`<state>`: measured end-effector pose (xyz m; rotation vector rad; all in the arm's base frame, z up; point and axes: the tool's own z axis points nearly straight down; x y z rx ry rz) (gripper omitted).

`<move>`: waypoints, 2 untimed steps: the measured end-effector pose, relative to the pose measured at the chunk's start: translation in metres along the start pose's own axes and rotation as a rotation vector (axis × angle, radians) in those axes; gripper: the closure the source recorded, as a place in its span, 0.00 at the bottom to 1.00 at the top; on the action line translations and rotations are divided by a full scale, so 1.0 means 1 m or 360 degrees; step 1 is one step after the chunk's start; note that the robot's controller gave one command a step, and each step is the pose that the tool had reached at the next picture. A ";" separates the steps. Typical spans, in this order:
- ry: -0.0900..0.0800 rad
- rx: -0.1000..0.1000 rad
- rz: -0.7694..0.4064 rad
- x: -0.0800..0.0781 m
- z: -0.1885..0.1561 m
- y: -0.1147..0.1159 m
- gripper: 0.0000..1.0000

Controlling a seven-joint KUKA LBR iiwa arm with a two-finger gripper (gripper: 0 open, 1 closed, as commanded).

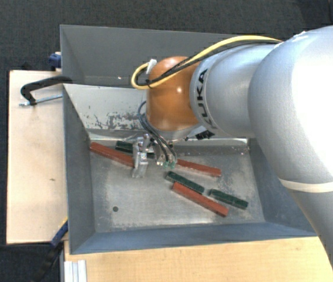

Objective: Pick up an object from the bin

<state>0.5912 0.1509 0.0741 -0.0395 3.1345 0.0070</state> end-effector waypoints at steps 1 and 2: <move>0.0013 0.0004 -0.0001 0.009 -0.050 -0.008 1.00; 0.0007 0.0004 0.0144 -0.007 -0.008 -0.049 0.00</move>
Offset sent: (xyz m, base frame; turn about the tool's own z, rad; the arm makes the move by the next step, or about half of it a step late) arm 0.0090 -0.0537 0.0020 0.0966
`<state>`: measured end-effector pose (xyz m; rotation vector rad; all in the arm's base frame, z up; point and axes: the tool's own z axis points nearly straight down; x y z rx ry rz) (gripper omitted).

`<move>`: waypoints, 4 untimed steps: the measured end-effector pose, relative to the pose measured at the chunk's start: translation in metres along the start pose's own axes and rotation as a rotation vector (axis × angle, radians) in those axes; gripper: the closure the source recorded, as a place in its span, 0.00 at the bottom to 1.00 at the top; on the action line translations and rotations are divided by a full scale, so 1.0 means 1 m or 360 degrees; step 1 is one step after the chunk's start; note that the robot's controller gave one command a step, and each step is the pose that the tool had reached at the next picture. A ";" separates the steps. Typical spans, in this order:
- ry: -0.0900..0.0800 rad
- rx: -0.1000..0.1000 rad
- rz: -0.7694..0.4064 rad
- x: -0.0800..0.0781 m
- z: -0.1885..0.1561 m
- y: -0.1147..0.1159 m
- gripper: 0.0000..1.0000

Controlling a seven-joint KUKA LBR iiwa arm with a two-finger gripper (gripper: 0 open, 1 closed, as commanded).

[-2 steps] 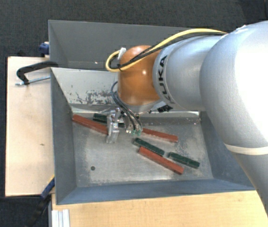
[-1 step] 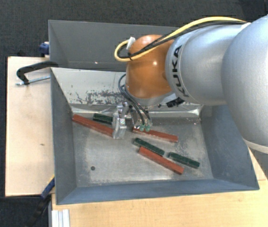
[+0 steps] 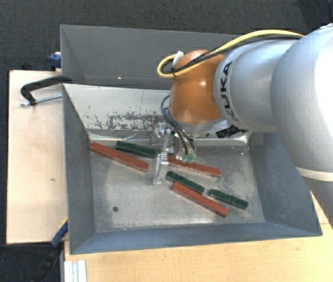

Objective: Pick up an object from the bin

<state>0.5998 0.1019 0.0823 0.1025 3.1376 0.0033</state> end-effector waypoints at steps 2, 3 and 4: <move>-0.0003 0.0000 0.0456 0.002 0.011 0.043 1.00; -0.0003 0.0000 0.0456 0.002 0.011 0.043 1.00; 0.0005 0.0003 0.0437 0.008 -0.029 0.039 1.00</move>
Offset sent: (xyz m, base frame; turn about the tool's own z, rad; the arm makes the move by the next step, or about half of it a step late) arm 0.0002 0.0417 -0.0123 0.2879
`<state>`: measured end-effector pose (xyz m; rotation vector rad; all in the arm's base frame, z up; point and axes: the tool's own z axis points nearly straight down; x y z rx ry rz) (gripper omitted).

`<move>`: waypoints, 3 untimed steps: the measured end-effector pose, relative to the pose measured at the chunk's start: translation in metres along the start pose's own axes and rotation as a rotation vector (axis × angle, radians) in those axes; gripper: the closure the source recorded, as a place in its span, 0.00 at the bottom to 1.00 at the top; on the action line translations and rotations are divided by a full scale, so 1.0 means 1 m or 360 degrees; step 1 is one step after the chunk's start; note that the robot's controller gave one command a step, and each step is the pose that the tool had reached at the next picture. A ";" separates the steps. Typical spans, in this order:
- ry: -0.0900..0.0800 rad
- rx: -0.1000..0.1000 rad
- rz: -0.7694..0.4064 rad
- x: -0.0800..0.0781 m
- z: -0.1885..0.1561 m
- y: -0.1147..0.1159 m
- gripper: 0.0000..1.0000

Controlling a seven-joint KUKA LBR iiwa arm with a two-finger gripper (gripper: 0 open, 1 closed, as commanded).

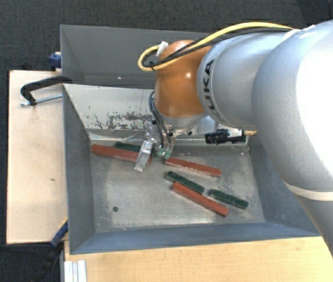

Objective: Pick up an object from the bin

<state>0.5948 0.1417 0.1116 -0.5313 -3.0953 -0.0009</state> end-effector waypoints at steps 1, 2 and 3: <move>-0.0013 -0.0009 0.0027 -0.002 -0.032 0.007 1.00; -0.0008 -0.0006 0.0040 -0.003 -0.020 0.016 1.00; -0.0009 -0.0004 -0.0116 0.000 -0.029 0.014 1.00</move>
Offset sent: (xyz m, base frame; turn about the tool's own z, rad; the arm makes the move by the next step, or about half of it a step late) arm 0.0072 0.0129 0.0194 0.0279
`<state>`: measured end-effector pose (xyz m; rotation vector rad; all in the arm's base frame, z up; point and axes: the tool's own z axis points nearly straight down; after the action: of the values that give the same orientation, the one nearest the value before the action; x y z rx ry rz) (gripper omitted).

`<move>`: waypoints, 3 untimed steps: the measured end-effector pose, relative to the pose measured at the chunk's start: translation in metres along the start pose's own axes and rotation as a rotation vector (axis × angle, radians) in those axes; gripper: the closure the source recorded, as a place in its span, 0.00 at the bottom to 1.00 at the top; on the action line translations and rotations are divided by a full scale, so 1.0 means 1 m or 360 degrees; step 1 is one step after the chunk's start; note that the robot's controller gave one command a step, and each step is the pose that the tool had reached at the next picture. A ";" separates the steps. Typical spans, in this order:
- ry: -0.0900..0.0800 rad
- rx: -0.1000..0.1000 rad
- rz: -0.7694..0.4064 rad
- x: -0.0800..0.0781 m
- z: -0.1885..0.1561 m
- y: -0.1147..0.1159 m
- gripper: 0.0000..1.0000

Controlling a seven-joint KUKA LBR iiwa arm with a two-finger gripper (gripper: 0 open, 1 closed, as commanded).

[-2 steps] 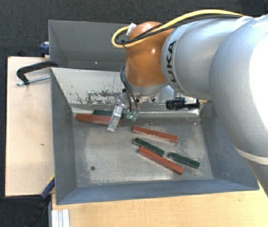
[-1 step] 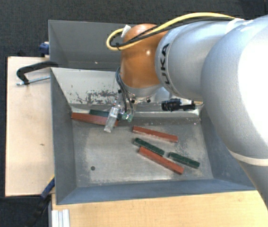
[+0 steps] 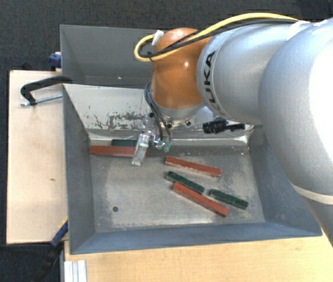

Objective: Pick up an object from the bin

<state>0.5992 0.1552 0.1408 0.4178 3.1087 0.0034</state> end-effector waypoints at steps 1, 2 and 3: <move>0.0000 -0.0001 0.0009 0.002 -0.011 -0.006 1.00; 0.0002 0.0000 -0.0010 0.010 -0.038 0.003 1.00; 0.0003 0.0003 -0.0022 0.005 -0.038 0.001 1.00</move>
Offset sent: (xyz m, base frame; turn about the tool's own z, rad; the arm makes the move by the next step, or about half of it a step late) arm -0.0119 0.0092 0.0437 -0.0110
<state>0.5949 0.1575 0.1787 0.3966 3.1133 0.0011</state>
